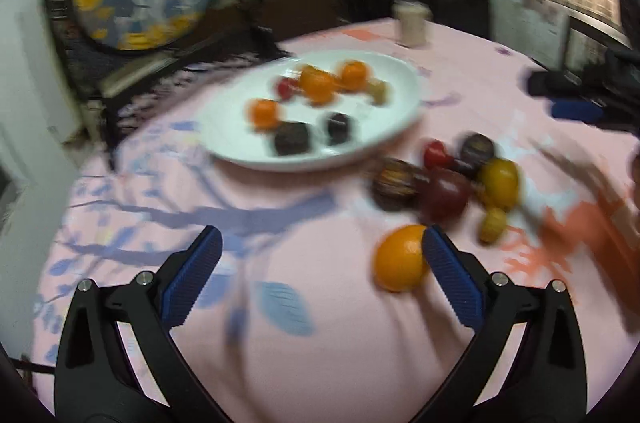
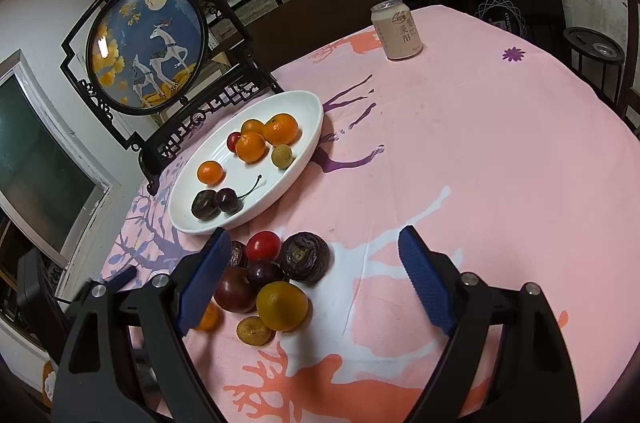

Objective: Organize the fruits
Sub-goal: 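Grasp the large orange with the left gripper while the right grasps a yellow fruit, then carry orange and yellow fruit over the white plate and open both grippers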

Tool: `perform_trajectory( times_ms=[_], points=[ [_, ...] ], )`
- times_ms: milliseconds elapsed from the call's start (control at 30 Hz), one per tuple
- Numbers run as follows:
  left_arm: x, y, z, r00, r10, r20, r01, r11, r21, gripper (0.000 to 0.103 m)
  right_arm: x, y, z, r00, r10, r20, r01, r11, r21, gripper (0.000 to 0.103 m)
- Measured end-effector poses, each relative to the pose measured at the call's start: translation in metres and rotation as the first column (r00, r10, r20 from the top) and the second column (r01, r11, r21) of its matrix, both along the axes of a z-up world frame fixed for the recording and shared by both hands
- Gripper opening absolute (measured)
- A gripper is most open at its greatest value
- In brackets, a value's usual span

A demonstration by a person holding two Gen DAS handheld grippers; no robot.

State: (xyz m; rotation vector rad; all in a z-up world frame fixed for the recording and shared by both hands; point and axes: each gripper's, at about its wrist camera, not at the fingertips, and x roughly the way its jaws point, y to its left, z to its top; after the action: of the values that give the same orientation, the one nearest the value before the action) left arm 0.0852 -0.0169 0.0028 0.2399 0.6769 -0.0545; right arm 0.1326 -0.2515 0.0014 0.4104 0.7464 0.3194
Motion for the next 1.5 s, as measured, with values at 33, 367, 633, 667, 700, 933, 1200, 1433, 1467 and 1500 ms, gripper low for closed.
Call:
perform_trajectory(
  times_ms=[33,367,633,667,700,933,1200,1433,1467,1500],
  points=[
    [0.002,0.009,0.001,0.999,0.053,0.011,-0.053,0.999,0.01,0.101,0.0,0.0,0.0,1.0,0.0,-0.001,0.0,1.0,0.003,0.086],
    [0.006,0.039,0.004,0.993,0.118,-0.018,-0.119,0.987,-0.11,0.101,-0.002,0.0,0.003,1.0,0.006,0.013,-0.006,1.0,0.008,0.086],
    [0.012,0.025,-0.006,0.997,0.061,-0.053,-0.066,0.994,-0.089,0.1,-0.003,0.001,0.003,1.0,0.011,0.019,-0.011,1.0,0.0,0.086],
    [0.01,0.022,-0.005,0.998,0.035,-0.049,-0.04,0.994,-0.102,0.1,-0.003,0.001,0.003,1.0,0.013,0.019,-0.013,1.0,-0.002,0.086],
    [0.009,0.02,-0.004,0.999,0.015,-0.046,-0.02,0.994,-0.105,0.098,-0.003,0.002,0.003,1.0,0.016,0.019,-0.016,1.0,-0.006,0.086],
    [0.012,0.0,-0.011,0.992,-0.088,-0.089,0.079,0.992,-0.098,0.079,-0.003,0.006,0.003,0.999,0.025,0.022,-0.025,0.999,-0.032,0.086],
    [0.035,0.013,-0.023,0.98,-0.066,-0.188,0.026,0.978,-0.207,0.041,-0.005,0.018,0.002,0.997,0.082,0.013,-0.081,0.994,-0.069,0.086],
    [0.03,0.022,-0.019,0.987,-0.035,-0.16,-0.001,0.976,-0.22,0.041,-0.009,0.037,-0.011,0.983,0.174,-0.053,-0.179,0.978,-0.11,0.06],
    [0.03,0.022,-0.019,0.987,-0.03,-0.16,-0.005,0.976,-0.218,0.041,-0.009,0.037,-0.013,0.982,0.18,-0.063,-0.186,0.977,-0.106,0.058],
    [0.03,0.023,-0.02,0.986,-0.024,-0.165,-0.012,0.976,-0.216,0.041,-0.008,0.038,-0.017,0.979,0.189,-0.081,-0.197,0.976,-0.097,0.056]
  ],
)
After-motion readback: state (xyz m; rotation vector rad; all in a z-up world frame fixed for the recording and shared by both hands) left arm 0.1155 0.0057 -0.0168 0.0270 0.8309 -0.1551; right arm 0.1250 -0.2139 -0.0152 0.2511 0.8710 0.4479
